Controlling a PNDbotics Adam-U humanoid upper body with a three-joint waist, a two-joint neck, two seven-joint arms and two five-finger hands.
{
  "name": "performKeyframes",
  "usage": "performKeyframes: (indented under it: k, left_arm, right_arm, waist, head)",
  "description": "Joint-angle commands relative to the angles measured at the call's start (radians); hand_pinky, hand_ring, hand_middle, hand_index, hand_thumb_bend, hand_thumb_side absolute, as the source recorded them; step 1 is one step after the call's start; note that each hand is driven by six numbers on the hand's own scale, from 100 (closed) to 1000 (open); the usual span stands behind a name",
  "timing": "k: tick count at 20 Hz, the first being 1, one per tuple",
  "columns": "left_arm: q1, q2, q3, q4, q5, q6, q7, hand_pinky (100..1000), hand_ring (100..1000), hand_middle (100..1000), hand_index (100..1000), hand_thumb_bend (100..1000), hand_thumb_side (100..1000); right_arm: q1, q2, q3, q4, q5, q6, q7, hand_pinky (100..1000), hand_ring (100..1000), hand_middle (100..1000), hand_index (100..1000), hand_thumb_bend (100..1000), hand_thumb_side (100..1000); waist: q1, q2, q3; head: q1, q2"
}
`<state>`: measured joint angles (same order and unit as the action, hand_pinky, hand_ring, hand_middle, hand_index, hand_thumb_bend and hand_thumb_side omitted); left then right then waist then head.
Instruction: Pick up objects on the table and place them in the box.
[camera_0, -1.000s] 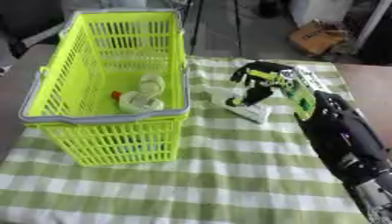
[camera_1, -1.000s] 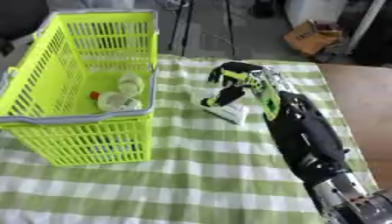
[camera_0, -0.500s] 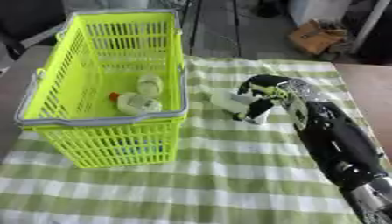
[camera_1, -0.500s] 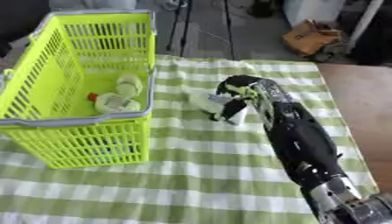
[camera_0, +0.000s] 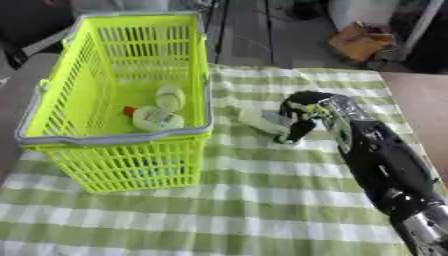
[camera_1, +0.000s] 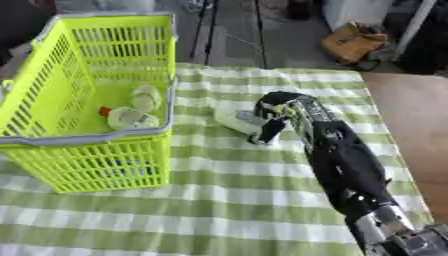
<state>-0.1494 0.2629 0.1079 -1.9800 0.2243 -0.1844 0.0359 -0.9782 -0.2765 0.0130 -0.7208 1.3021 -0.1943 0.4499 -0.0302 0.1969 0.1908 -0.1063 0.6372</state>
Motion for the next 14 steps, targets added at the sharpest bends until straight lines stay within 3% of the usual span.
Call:
performKeyframes:
  k: [1,8,9,14]
  left_arm:
    - [-0.014,0.008,0.006,-0.02,0.002,0.0,-0.001,720,1000,881,802,257,875]
    - [-0.017,0.008,0.007,-0.02,0.004,0.0,0.001,720,1000,881,803,258,874]
    - [-0.016,0.009,0.008,-0.02,0.004,0.0,0.002,720,1000,881,803,258,873]
    - [-0.011,0.012,0.011,-0.02,0.004,0.001,0.005,720,1000,880,803,260,872]
  right_arm:
    - [-0.011,-0.014,-0.002,-0.011,0.02,0.005,-0.017,345,428,482,557,318,293]
    - [-0.002,-0.019,-0.002,-0.036,0.04,0.011,-0.085,268,368,412,481,241,169]
    - [-0.004,-0.025,-0.01,-0.06,0.028,0.017,-0.108,250,351,394,464,172,103]
    - [-0.005,-0.059,-0.014,-0.156,-0.021,0.033,-0.152,257,357,395,461,161,100]
  waist:
    - [0.003,-0.019,-0.004]
    - [0.004,-0.021,-0.017]
    - [0.004,-0.023,-0.022]
    - [0.002,-0.033,-0.039]
  head:
    - [0.002,-0.013]
    - [0.003,-0.016]
    - [0.004,-0.016]
    - [0.009,-0.014]
